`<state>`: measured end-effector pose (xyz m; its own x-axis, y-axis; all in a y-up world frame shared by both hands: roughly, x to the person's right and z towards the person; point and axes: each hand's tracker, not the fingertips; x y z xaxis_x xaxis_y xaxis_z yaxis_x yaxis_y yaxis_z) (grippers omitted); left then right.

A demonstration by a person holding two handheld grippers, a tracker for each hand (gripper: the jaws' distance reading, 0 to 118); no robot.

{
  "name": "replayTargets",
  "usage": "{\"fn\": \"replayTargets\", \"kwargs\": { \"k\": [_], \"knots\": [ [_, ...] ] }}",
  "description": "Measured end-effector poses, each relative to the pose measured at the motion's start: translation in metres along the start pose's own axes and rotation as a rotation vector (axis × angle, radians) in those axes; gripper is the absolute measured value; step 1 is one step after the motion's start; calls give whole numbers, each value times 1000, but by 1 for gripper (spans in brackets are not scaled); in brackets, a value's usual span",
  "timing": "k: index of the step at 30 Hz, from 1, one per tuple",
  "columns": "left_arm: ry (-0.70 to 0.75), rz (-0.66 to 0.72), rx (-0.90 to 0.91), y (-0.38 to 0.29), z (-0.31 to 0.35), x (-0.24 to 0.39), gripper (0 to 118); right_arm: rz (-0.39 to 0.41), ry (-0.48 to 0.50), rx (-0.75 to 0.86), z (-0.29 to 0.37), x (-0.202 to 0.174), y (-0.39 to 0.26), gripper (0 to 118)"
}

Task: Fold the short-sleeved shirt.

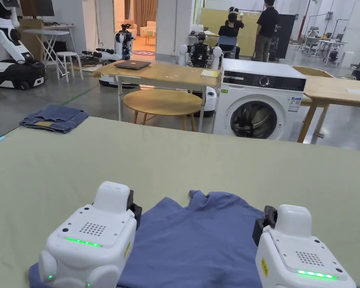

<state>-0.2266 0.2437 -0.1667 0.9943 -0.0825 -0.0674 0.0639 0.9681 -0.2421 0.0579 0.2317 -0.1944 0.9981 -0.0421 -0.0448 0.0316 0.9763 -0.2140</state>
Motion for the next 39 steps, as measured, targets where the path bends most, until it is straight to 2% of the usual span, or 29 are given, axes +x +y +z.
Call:
{"fn": "replayTargets", "kwargs": {
  "k": [9, 14, 18, 20, 21, 22, 24, 25, 26, 29, 34, 37, 39],
  "knots": [
    [-75, 37, -169, -19, 6, -29, 0, 46, 29, -35, -9, -8, -10, 0],
    [-1, 142, -301, -35, 6, -89, 0, 65, 54, -59, -19, -15, -15, 0],
    [62, 223, -529, -55, -11, -154, 1, 78, 80, -89, -26, -21, -21, 0],
    [107, 255, -585, -68, -20, -182, 11, 82, 91, -105, -30, -24, -24, 0],
    [113, 295, -635, -75, -25, -195, 20, 89, 94, -114, -32, -27, -26, 0],
    [89, 353, -667, -81, -30, -210, 39, 93, 99, -122, -34, -27, -28, 0],
    [76, 463, -718, -89, -38, -226, 51, 96, 104, -134, -37, -30, -31, 0],
    [56, 523, -735, -93, -42, -234, 65, 99, 105, -141, -39, -31, -33, 0],
    [62, 543, -760, -96, -47, -236, 73, 99, 106, -146, -39, -31, -34, 0],
    [58, 573, -781, -108, -63, -236, 73, 111, 110, -163, -42, -34, -40, 0],
    [170, 458, -912, -126, -99, -217, 71, 114, 112, -198, -52, -32, -46, 0],
    [247, 375, -872, -125, -98, -197, 63, 116, 110, -211, -59, -29, -47, 0],
    [228, 277, -842, -123, -94, -182, 51, 117, 108, -217, -68, -24, -46, 0]
  ]
}}
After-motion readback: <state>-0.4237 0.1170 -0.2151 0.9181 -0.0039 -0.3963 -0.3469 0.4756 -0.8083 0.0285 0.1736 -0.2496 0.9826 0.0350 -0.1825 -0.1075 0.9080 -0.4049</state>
